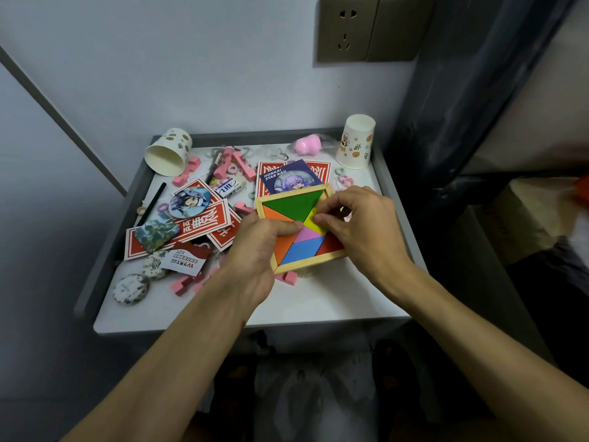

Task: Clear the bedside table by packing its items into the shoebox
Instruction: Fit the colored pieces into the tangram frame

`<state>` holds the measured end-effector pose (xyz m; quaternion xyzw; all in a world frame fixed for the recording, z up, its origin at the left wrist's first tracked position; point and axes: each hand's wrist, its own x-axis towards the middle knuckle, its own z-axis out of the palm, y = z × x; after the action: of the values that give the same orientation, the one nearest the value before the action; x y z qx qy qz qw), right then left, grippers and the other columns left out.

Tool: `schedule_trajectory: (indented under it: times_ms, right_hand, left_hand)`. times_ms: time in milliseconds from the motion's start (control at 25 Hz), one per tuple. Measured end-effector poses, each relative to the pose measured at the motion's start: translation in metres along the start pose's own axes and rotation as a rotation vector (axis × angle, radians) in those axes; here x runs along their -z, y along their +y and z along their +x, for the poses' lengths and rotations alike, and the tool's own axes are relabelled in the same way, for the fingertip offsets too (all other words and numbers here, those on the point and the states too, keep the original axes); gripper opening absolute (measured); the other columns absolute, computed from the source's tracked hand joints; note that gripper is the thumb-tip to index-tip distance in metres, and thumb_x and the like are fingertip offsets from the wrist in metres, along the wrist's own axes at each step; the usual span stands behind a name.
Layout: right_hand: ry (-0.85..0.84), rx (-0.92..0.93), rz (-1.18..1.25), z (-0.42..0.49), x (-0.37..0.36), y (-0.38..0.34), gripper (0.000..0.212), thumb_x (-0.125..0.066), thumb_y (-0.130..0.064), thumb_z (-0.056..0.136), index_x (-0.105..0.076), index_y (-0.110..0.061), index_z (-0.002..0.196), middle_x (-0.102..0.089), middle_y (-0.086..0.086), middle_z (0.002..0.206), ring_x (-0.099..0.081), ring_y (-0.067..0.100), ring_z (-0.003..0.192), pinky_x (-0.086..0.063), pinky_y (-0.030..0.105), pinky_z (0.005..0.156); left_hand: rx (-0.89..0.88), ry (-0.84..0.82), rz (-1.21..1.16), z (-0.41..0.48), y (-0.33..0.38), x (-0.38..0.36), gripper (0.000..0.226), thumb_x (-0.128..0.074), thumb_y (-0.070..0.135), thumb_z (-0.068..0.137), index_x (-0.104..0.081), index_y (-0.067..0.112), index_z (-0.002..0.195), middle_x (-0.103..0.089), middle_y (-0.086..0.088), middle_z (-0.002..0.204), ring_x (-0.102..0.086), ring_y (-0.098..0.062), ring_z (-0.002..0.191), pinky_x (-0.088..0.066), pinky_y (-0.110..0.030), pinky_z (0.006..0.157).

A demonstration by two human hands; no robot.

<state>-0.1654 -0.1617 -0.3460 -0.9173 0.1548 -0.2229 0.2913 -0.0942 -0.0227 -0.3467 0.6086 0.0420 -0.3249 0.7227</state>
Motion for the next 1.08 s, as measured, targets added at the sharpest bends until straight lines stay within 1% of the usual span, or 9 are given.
schedule_trajectory:
  times_ms: [120,200,320,400,520,720,840,920,1080]
  right_hand:
    - [0.015,0.024,0.036,0.000,0.000,-0.001,0.004,-0.073,-0.022,0.083,-0.075,-0.020,0.085,-0.067,-0.009,0.083,-0.053,0.006,0.076,-0.040,0.009,0.066]
    - [0.070,-0.006,0.115,0.003,0.001,0.002,0.007,-0.068,-0.020,0.086,-0.075,-0.021,0.086,-0.065,-0.013,0.082,-0.054,0.004,0.078,-0.039,0.007,0.066]
    - [0.073,-0.122,0.124,0.010,0.003,0.018,0.005,-0.067,-0.019,0.088,-0.072,-0.018,0.088,-0.068,-0.007,0.089,-0.057,0.005,0.076,-0.045,0.018,0.066]
    - [-0.099,-0.129,-0.103,0.006,-0.002,0.032,0.010,-0.071,-0.026,0.084,-0.072,-0.019,0.091,-0.069,-0.002,0.092,-0.058,0.009,0.077,-0.046,0.023,0.065]
    - [-0.290,-0.124,-0.307,-0.002,-0.012,0.041,0.025,-0.078,-0.031,0.076,-0.069,-0.019,0.096,-0.064,0.002,0.096,-0.058,0.021,0.084,-0.048,0.031,0.069]
    - [-0.308,-0.104,-0.362,0.000,-0.016,0.042,0.021,-0.079,-0.027,0.075,-0.063,-0.020,0.087,-0.060,0.002,0.095,-0.056,0.021,0.080,-0.052,0.034,0.067]
    - [-0.336,-0.114,-0.360,-0.002,-0.018,0.043,0.021,-0.075,-0.027,0.080,-0.057,-0.018,0.088,-0.059,0.004,0.099,-0.057,0.024,0.084,-0.053,0.038,0.070]
    - [-0.342,-0.115,-0.348,-0.003,-0.017,0.042,0.021,-0.073,-0.026,0.081,-0.056,-0.019,0.090,-0.062,0.005,0.101,-0.058,0.025,0.087,-0.053,0.037,0.071]
    - [-0.206,-0.115,-0.254,0.001,-0.002,0.037,0.017,-0.073,-0.019,0.081,-0.062,-0.017,0.093,-0.069,0.005,0.096,-0.065,0.024,0.085,-0.055,0.040,0.075]
  left_hand:
    - [-0.020,-0.009,0.008,0.001,-0.001,0.002,0.035,-0.076,0.008,0.079,-0.069,0.013,0.112,-0.077,-0.009,0.097,-0.075,-0.029,0.084,-0.062,-0.044,0.067]
    - [-0.049,0.019,-0.003,0.002,-0.001,0.004,0.031,-0.078,0.006,0.077,-0.071,0.013,0.106,-0.077,-0.008,0.093,-0.075,-0.027,0.081,-0.060,-0.038,0.061]
    - [-0.053,0.084,-0.047,0.004,0.006,0.012,0.028,-0.077,0.003,0.078,-0.070,0.011,0.103,-0.077,-0.010,0.091,-0.075,-0.027,0.077,-0.060,-0.036,0.058]
    - [-0.051,0.116,-0.052,0.007,0.014,0.020,0.028,-0.078,0.005,0.078,-0.070,0.010,0.104,-0.077,-0.012,0.090,-0.075,-0.027,0.073,-0.061,-0.041,0.055]
    - [-0.049,0.155,-0.033,0.010,0.022,0.028,0.037,-0.080,0.010,0.076,-0.069,0.010,0.112,-0.076,-0.014,0.096,-0.075,-0.030,0.078,-0.060,-0.048,0.071]
    - [-0.044,0.134,-0.016,0.009,0.021,0.025,0.036,-0.079,0.010,0.077,-0.068,0.008,0.111,-0.077,-0.013,0.092,-0.074,-0.026,0.069,-0.058,-0.033,0.052]
    - [-0.050,0.130,-0.005,0.007,0.019,0.025,0.029,-0.078,0.009,0.078,-0.069,0.012,0.105,-0.077,-0.011,0.089,-0.074,-0.024,0.069,-0.059,-0.034,0.056]
    - [-0.054,0.124,-0.015,0.006,0.018,0.025,0.025,-0.077,0.006,0.079,-0.069,0.013,0.102,-0.077,-0.010,0.088,-0.075,-0.024,0.069,-0.060,-0.033,0.053]
    - [-0.066,0.108,-0.017,0.005,0.017,0.022,0.023,-0.077,0.005,0.079,-0.069,0.014,0.099,-0.077,-0.007,0.083,-0.075,-0.023,0.067,-0.054,-0.027,0.045]
